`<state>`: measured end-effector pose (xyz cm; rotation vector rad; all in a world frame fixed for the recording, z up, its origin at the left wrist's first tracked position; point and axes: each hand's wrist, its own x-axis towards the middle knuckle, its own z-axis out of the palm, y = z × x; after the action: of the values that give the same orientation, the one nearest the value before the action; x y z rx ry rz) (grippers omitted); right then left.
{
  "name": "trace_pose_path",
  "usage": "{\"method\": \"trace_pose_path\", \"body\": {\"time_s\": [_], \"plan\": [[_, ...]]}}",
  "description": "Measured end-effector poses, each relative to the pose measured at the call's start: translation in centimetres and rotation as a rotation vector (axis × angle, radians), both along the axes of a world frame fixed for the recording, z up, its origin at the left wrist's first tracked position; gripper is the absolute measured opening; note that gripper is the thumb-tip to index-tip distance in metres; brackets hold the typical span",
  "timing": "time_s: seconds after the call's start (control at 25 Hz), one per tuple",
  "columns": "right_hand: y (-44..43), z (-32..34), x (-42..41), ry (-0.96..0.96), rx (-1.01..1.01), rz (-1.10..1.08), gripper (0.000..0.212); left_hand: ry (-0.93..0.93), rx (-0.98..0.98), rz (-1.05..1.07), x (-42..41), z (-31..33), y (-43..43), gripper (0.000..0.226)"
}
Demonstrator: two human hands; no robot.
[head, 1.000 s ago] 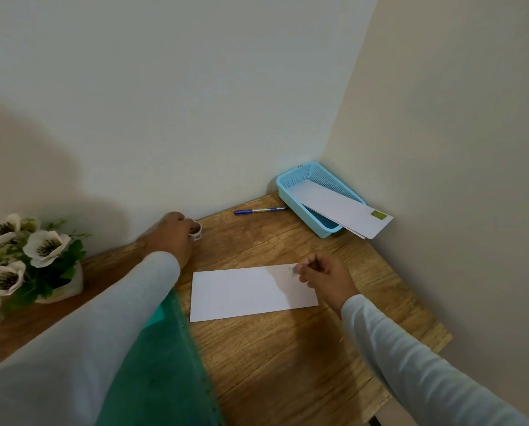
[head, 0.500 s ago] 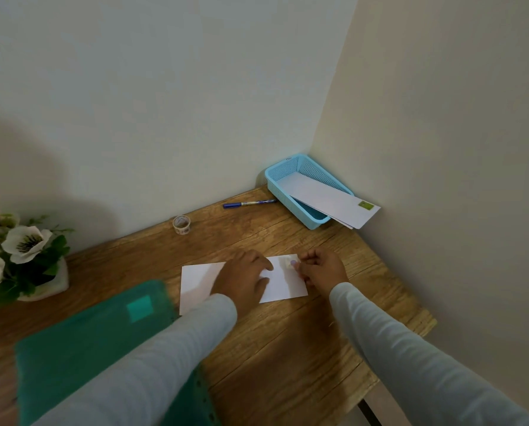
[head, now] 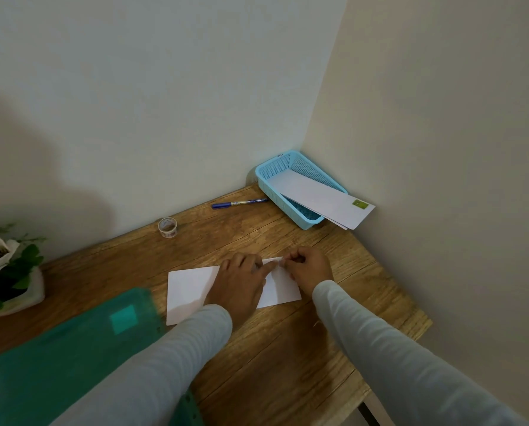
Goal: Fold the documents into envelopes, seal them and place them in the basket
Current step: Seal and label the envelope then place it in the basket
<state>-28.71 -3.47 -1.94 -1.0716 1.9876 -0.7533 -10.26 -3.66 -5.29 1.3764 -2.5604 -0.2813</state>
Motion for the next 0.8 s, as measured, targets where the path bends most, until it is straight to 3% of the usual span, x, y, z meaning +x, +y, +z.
{"method": "trace_pose_path", "body": {"time_s": [0.8], "plan": [[-0.56,-0.41,-0.09,0.09,0.044,0.035,0.006,0.021,-0.052,-0.008,0.1,0.03,0.18,0.045]]}}
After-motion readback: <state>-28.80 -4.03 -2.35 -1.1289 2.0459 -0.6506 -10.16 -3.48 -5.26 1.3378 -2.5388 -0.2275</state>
